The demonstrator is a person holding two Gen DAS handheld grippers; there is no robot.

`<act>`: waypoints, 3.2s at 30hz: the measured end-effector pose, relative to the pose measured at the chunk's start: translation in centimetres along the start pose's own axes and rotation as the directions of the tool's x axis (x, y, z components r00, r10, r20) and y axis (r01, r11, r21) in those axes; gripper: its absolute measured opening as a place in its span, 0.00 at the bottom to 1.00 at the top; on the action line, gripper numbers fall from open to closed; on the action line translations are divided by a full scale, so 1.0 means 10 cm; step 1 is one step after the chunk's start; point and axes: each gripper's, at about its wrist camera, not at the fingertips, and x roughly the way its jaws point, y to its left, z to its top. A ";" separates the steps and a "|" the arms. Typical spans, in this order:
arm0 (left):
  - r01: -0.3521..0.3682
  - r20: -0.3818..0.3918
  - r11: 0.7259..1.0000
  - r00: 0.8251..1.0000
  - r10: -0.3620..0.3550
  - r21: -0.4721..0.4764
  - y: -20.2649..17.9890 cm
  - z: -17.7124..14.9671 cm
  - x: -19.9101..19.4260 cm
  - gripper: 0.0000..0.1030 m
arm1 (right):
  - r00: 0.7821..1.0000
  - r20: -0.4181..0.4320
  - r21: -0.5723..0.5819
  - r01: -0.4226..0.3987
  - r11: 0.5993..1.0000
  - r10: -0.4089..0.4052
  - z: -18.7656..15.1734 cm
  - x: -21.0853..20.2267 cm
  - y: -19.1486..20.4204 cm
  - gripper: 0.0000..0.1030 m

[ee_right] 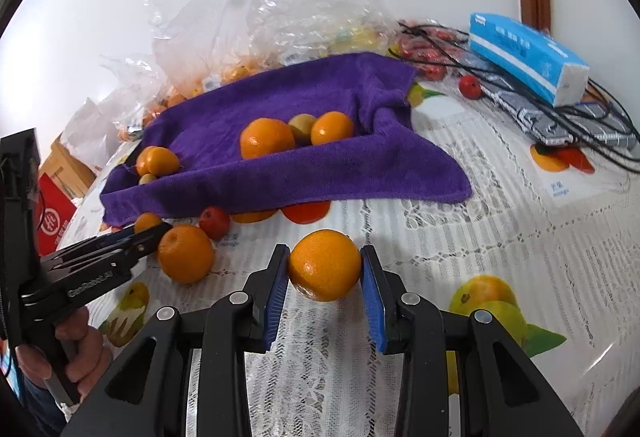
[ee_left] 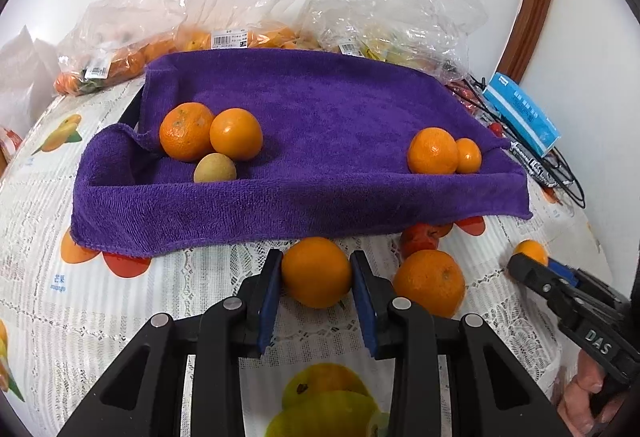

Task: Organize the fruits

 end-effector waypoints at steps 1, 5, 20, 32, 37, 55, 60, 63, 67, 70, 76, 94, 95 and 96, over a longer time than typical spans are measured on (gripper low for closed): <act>0.001 0.000 1.000 1.000 -0.001 -0.001 0.00 0.00 0.00 0.31 | 1.000 -0.007 0.007 0.006 1.000 -0.006 0.00 0.02 -0.01 0.34; -0.005 -0.001 1.000 1.000 0.005 0.002 0.00 0.00 0.00 0.31 | 0.998 -0.021 -0.013 0.055 0.998 -0.056 -0.01 0.06 0.04 0.35; -0.046 -0.008 0.998 0.999 0.046 0.036 -0.09 -0.01 0.02 0.31 | 0.997 -0.030 -0.037 0.068 0.997 -0.070 -0.02 0.07 0.09 0.36; -0.038 -0.005 0.999 0.999 0.038 0.032 -0.07 0.00 0.01 0.31 | 0.997 -0.039 -0.043 0.070 0.997 -0.071 -0.01 0.07 0.11 0.36; -0.036 -0.004 0.999 0.999 0.036 0.036 -0.06 -0.01 0.01 0.31 | 0.996 -0.035 -0.062 0.084 0.995 -0.086 -0.02 0.08 0.13 0.36; 0.116 0.063 0.993 0.991 -0.115 -0.012 -0.03 -0.05 -0.12 0.31 | 1.000 0.018 -0.047 0.021 0.999 -0.020 -0.02 -0.05 0.11 0.34; 0.130 0.084 0.992 0.988 -0.128 -0.010 -0.04 -0.06 -0.17 0.31 | 0.999 0.035 -0.052 -0.002 0.999 0.004 -0.03 -0.09 0.13 0.34; 0.123 0.104 0.992 0.987 -0.121 -0.014 -0.01 -0.07 -0.23 0.31 | 0.998 0.053 -0.048 -0.012 0.999 0.014 -0.03 -0.13 0.11 0.34; 0.098 0.114 0.995 0.989 -0.098 0.006 -0.01 -0.05 -0.34 0.31 | 0.997 0.070 -0.035 -0.013 0.999 0.015 -0.02 -0.18 0.10 0.34; 0.087 0.155 0.996 0.984 -0.091 0.029 0.01 0.06 -0.53 0.31 | 0.997 0.066 -0.032 -0.029 0.999 0.031 0.07 -0.23 0.15 0.34; 0.024 0.255 1.000 0.967 -0.028 0.020 0.15 0.40 -0.79 0.31 | 0.986 0.156 -0.107 -0.034 0.994 0.050 0.49 -0.45 0.46 0.34; 0.039 0.282 0.996 0.959 -0.014 -0.085 0.45 0.86 -0.19 0.31 | 0.972 0.214 -0.117 -0.069 0.991 0.093 1.29 0.13 0.70 0.34; 0.046 0.269 0.995 0.963 -0.022 -0.087 0.47 0.82 -0.13 0.31 | 0.973 0.212 -0.111 -0.067 0.992 0.090 1.26 0.18 0.66 0.34; 0.046 0.256 0.995 0.966 -0.022 -0.088 0.49 0.81 -0.09 0.31 | 0.976 0.206 -0.109 -0.055 0.993 0.076 1.23 0.22 0.62 0.34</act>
